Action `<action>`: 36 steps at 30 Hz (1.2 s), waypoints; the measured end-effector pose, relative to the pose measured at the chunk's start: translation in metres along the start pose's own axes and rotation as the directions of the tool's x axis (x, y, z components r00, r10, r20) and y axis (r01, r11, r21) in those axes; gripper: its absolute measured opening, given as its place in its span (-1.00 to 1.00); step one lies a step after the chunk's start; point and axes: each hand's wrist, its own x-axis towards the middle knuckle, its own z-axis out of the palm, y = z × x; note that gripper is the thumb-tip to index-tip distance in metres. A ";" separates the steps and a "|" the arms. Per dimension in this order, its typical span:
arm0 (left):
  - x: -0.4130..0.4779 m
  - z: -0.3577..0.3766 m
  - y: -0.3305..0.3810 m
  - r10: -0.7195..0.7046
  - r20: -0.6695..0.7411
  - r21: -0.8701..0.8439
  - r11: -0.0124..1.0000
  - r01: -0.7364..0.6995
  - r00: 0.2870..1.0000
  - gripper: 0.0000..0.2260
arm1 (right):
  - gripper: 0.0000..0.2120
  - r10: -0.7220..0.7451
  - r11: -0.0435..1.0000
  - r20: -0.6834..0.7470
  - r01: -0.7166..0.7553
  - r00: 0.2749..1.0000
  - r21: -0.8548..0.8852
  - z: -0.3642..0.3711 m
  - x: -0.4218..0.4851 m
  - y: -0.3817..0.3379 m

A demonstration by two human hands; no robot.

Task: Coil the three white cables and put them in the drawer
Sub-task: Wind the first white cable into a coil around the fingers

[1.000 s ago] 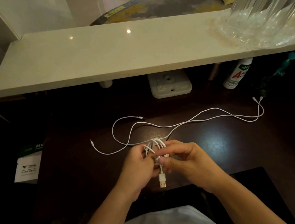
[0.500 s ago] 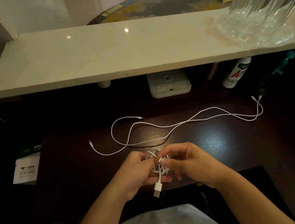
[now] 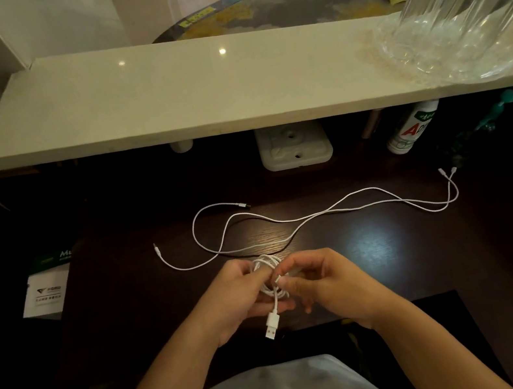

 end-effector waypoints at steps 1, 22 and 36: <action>0.000 0.000 0.000 -0.001 -0.007 -0.002 1.000 0.001 1.000 -0.81 | -0.94 0.014 1.000 -0.041 -0.014 0.999 0.004 0.001 0.002 0.001; 0.003 0.014 -0.010 0.104 0.087 -0.018 0.994 -0.103 0.991 -0.77 | -0.90 0.207 0.976 -0.298 -0.173 0.932 0.135 -0.001 0.004 0.009; 0.012 -0.007 -0.006 0.050 0.111 -0.307 0.952 -0.013 0.993 -0.85 | -0.86 0.047 0.982 0.173 -0.078 0.984 0.175 -0.036 0.006 0.013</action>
